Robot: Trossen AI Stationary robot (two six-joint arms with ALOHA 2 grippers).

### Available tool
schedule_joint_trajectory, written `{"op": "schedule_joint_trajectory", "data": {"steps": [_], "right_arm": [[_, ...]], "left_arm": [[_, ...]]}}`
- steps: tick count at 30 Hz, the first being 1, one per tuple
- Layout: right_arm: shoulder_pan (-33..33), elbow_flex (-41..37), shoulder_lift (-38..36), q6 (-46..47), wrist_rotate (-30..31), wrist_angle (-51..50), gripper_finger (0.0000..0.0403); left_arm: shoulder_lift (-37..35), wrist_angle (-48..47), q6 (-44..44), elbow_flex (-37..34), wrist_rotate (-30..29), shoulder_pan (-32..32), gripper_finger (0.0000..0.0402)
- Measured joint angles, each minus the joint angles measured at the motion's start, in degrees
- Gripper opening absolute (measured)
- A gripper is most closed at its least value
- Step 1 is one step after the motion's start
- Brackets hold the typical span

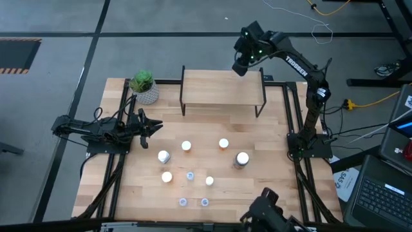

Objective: Pick and place medicine bottles onto shelf by color
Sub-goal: Put the orange pill bottle on the shelf

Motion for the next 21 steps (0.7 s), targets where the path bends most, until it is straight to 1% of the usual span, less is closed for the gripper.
{"op": "schedule_joint_trajectory", "data": {"steps": [2,5,7,10,14,16,18,21], "right_arm": [[0.7,3.4,0.0,0.2,-4.7,-3.0,0.0199],[3.0,8.0,0.0,1.0,-15.6,-8.5,0.02],[5.2,9.8,0.0,1.0,-21.7,-11.5,0.02],[9.7,10.6,0.0,-0.3,-26.6,-15.4,0.02],[17.4,9.4,-0.1,-0.4,-27.1,-18.3,0.02],[21.7,7.9,0.0,-0.4,-25.8,-18.3,0.02],[25.8,6.2,0.0,-0.3,-23.2,-18.2,0.02],[31.7,2.4,-0.1,-0.6,-16.6,-17.3,0.02]], "left_arm": [[0.0,0.0,0.0,0.0,0.0,0.0,0.008],[0.0,0.0,0.0,0.0,0.0,0.0,0.008],[0.0,0.0,0.0,0.0,0.0,0.0,0.008],[0.0,0.0,0.0,0.0,0.0,0.0,0.008],[0.0,0.0,0.0,0.0,0.0,0.0,0.008],[0.0,0.0,0.0,0.0,0.0,0.0,0.008],[0.0,0.0,0.0,0.0,0.0,0.0,0.008],[0.0,0.0,0.0,0.0,0.0,0.0,0.008]]}}
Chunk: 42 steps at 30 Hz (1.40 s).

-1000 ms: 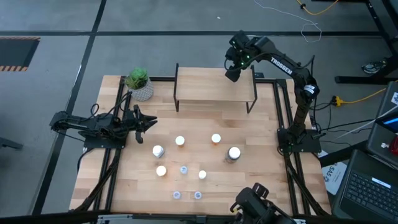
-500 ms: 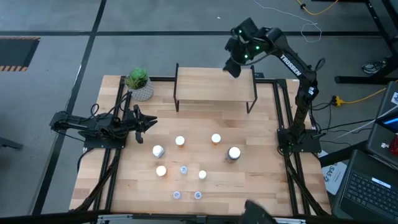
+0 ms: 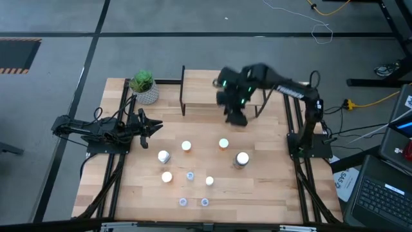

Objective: Pick and place medicine bottles onto shelf by color
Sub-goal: Put the orange pill bottle on the shelf

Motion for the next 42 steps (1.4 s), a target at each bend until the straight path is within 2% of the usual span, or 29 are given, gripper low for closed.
{"op": "schedule_joint_trajectory", "data": {"steps": [3,5,10,17,21,28,35,42], "right_arm": [[4.4,-4.8,0.1,0.3,6.7,3.5,0.02],[6.4,-8.7,0.1,0.3,8.9,8.5,0.02],[8.5,-19.2,0.1,2.2,8.2,19.4,0.02],[8.8,-28.1,0.1,11.9,8.4,21.0,0.02],[9.9,-32.1,0.1,12.3,8.6,22.3,0.02],[10.2,-34.6,0.1,12.1,9.5,25.9,0.02],[10.1,-34.5,0.1,3.4,10.1,29.8,0.02],[9.9,-34.4,0.1,8.1,14.8,31.6,0.0212]], "left_arm": [[0.0,0.0,0.0,0.0,0.0,0.0,0.008],[0.0,0.0,0.0,0.0,0.0,0.0,0.008],[0.0,0.0,0.0,0.0,0.0,0.0,0.008],[0.0,0.0,0.0,0.0,0.0,0.0,0.008],[0.0,0.0,0.0,0.0,0.0,0.0,0.008],[0.0,0.0,0.0,0.0,0.0,0.0,0.008],[0.0,0.0,0.0,0.0,0.0,0.0,0.008],[0.0,0.0,0.0,0.0,0.0,0.0,0.008]]}}
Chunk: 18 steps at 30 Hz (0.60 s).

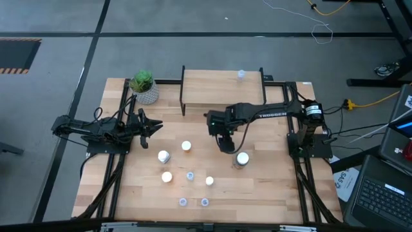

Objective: Pick and place medicine bottles onto shelf by color
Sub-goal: Put the orange pill bottle on the shelf

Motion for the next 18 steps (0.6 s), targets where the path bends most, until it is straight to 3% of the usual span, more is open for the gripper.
{"op": "schedule_joint_trajectory", "data": {"steps": [5,10,18], "right_arm": [[0.0,0.0,0.0,-0.5,4.2,-1.8,0.026],[0.0,0.0,0.0,-0.5,3.6,-2.7,0.0303],[0.1,0.0,0.0,1.0,2.7,-7.6,0.0312]], "left_arm": [[0.0,0.0,0.0,0.0,0.0,0.0,0.008],[0.0,0.0,0.0,0.0,0.0,0.0,0.008],[0.0,0.0,0.0,0.0,0.0,0.0,0.008]]}}
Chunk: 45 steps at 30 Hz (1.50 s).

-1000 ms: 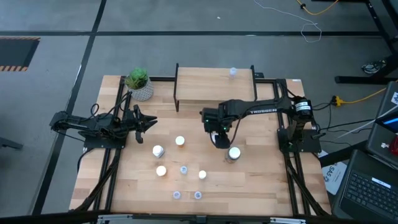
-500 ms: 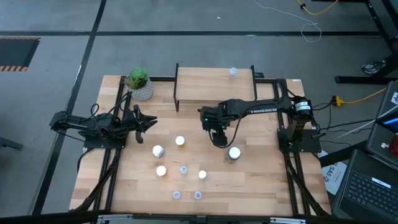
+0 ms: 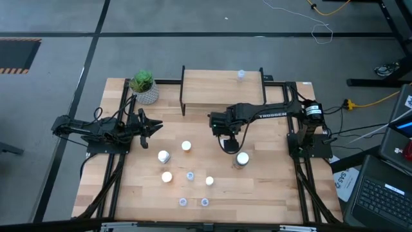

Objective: Pick and place medicine bottles onto shelf by color
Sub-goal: Put the orange pill bottle on the shelf

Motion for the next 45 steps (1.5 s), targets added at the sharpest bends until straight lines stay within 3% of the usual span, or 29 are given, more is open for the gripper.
{"op": "schedule_joint_trajectory", "data": {"steps": [8,31,40,45], "right_arm": [[1.1,0.0,0.0,0.1,-0.4,0.1,0.0312],[3.7,-9.6,0.0,0.2,-0.4,14.5,0.0312],[3.7,-12.7,0.0,0.3,3.5,19.1,0.0312],[3.7,-12.7,0.0,0.5,4.5,19.3,0.0284]], "left_arm": [[0.0,0.0,0.0,0.0,0.0,0.0,0.008],[0.0,0.0,0.0,0.0,0.0,0.0,0.008],[0.0,0.0,0.0,0.0,0.0,0.0,0.008],[0.0,0.0,0.0,0.0,0.0,0.0,0.008]]}}
